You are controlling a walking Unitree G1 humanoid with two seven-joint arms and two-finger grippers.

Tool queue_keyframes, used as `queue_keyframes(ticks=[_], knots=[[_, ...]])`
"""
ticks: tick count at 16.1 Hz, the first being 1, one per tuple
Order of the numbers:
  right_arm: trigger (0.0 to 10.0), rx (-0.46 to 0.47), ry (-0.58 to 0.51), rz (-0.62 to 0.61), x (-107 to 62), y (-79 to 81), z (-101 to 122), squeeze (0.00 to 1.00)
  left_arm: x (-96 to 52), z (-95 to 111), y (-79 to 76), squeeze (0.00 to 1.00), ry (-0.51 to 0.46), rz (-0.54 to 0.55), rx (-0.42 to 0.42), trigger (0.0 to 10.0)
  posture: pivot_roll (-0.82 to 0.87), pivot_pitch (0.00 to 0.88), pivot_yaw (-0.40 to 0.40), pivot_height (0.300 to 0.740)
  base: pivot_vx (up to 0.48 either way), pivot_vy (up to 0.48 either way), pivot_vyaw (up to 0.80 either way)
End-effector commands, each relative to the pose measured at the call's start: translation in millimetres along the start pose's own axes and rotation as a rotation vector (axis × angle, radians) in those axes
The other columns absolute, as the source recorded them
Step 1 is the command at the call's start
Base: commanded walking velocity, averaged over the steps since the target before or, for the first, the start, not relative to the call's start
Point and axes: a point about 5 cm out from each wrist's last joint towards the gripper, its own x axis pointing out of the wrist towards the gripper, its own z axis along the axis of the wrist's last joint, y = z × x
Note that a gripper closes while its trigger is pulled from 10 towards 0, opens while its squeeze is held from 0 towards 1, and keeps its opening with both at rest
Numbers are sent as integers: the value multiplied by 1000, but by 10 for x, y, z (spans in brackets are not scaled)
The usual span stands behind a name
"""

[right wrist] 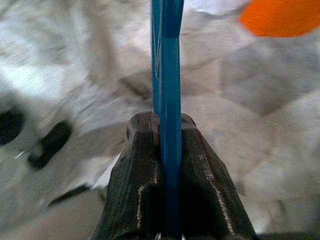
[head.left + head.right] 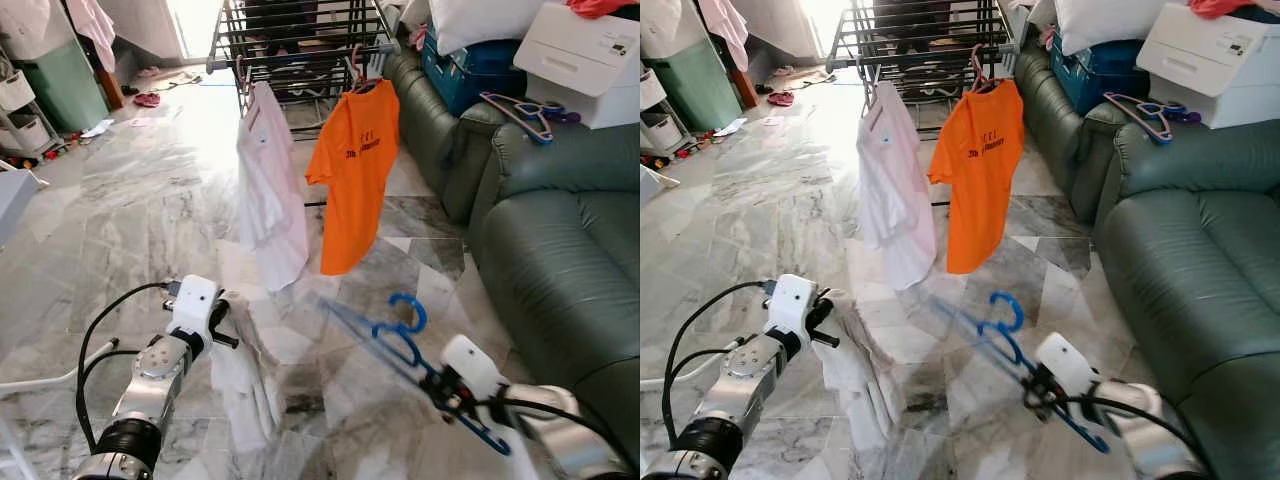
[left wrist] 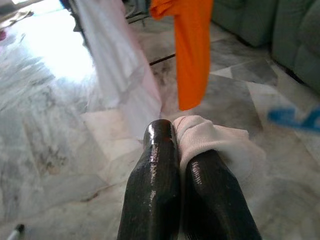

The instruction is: Hang hanger

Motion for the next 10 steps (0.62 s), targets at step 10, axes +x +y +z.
queue_keyframes(ticks=[10], knots=[[10000,-48,10,221,92,258,60,0,21,262,-155,0,-138,-143,94,10000,-143,0,65,740,0,0,0]])
